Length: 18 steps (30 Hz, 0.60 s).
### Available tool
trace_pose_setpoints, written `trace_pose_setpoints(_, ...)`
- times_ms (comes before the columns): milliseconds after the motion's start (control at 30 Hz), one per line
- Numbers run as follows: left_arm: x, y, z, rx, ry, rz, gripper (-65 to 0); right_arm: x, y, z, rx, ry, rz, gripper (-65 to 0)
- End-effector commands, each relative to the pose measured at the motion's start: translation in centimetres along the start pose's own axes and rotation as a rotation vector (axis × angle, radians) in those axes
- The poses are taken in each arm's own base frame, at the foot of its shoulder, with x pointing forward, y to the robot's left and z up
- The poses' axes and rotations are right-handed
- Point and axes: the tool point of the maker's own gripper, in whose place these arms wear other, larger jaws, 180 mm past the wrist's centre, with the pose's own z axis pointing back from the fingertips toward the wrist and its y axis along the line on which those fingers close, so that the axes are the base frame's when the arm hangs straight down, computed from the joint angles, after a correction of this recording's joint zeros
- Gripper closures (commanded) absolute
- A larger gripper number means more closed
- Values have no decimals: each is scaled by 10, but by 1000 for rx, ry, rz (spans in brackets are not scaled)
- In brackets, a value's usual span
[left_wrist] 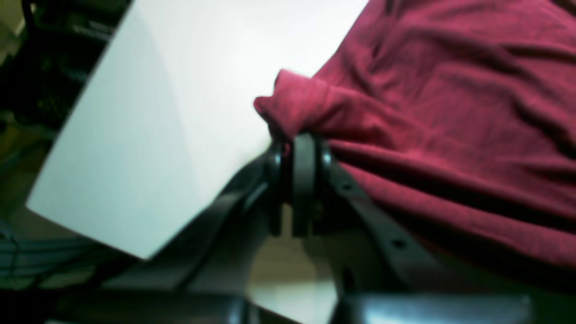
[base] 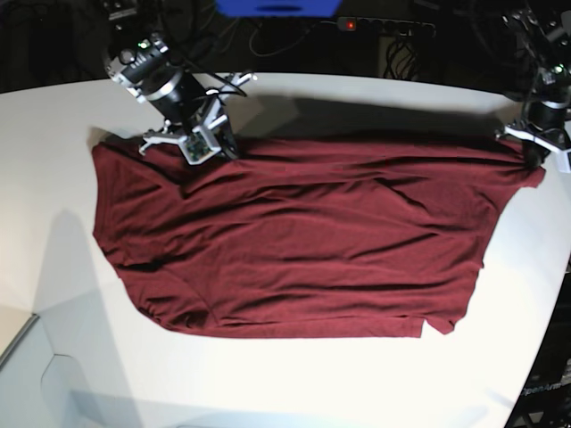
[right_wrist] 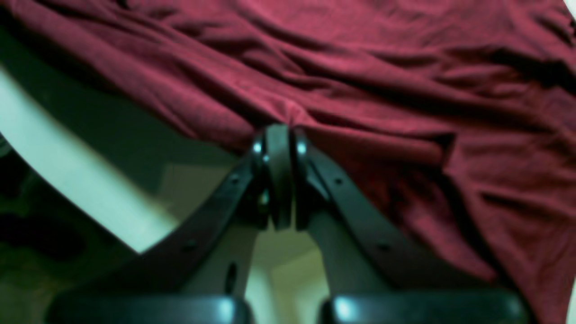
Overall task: Layout the t-shirt on the table in an organized manner, then fold the t-shirt properly
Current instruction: 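Lift the shirt edge with both grippers and pull it toward the hem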
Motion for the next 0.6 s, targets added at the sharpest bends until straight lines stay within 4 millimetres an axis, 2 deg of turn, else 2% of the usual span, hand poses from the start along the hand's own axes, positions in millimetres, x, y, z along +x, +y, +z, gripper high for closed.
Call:
trace_pose_setpoints(0,20,3,3,3,-63,-18,-1,15,1,2,3,-56,1,0)
trace_pose_setpoints(200,37,0,-2,1,-104,-16,-1,24,-4,-3,-3,-76,11,0)
trace_pose_setpoints(567,39,0,-2,2,-111,-16,-1,43,-21,-18,-20,-116,44,0)
